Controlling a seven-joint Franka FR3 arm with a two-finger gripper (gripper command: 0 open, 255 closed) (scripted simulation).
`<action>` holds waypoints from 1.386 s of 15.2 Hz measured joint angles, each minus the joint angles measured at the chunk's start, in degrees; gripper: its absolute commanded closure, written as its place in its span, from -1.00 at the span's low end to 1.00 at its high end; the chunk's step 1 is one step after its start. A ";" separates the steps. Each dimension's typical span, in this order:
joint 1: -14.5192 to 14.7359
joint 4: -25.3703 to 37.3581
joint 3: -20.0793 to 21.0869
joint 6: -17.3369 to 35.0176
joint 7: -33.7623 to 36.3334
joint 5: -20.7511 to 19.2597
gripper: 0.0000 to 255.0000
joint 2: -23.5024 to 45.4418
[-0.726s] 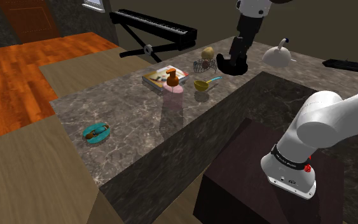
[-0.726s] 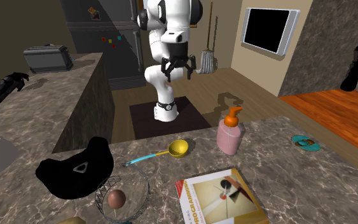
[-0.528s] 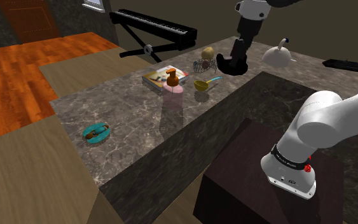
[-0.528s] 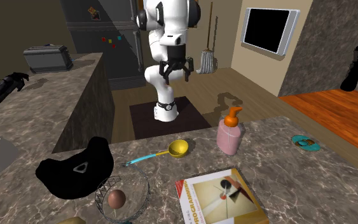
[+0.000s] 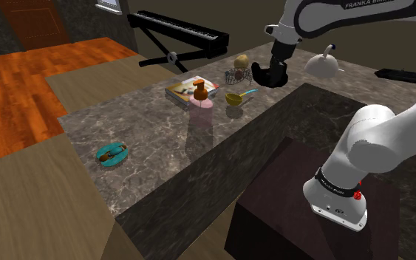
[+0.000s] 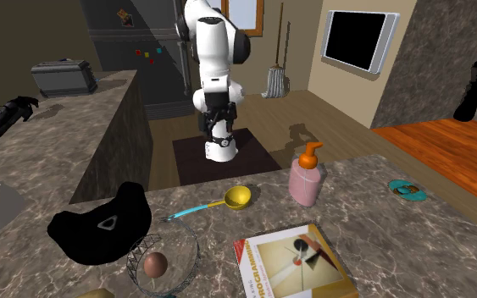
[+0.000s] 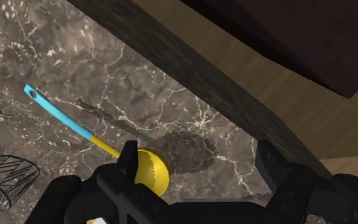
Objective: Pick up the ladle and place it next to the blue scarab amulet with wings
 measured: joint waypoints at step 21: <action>22.37 10.63 -27.80 29.01 -73.76 21.66 -1.00 38.91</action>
